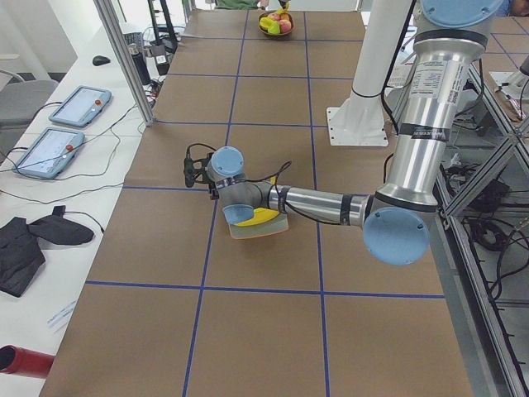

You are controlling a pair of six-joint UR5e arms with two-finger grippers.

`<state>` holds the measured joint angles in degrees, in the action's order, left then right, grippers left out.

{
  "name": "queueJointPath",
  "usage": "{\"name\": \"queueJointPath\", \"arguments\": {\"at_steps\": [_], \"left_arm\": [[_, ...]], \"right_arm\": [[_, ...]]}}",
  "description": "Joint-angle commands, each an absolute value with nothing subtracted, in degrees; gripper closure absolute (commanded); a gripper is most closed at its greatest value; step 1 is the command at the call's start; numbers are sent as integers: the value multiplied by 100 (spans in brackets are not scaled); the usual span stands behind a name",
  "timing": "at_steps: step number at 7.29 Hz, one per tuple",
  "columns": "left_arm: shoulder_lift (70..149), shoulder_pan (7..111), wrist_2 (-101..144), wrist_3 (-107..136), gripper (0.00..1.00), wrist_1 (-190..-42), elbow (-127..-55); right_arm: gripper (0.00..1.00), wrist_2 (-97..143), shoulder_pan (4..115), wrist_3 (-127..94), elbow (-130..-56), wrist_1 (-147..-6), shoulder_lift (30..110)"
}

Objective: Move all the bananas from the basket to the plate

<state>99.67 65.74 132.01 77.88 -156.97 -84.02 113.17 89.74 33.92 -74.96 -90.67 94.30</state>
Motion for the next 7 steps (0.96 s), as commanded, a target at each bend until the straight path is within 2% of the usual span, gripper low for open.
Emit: {"name": "queueJointPath", "arguments": {"at_steps": [1, 4, 5, 7], "left_arm": [[9967, 6574, 13201, 7787, 0, -15697, -8402], [9967, 6574, 13201, 7770, 0, -15697, -8402], [9967, 6574, 13201, 7770, 0, -15689, -8411], [9967, 6574, 13201, 7770, 0, -15697, -8411]], "right_arm": [[79, 11373, 8860, 3393, -7488, -9070, 9431], [12, 11373, 8833, 3410, -7488, -9070, 9439], [1, 11390, 8833, 3401, -7488, -9088, 9439], [1, 11382, 8833, 3463, -7488, -9132, 9439]]}}
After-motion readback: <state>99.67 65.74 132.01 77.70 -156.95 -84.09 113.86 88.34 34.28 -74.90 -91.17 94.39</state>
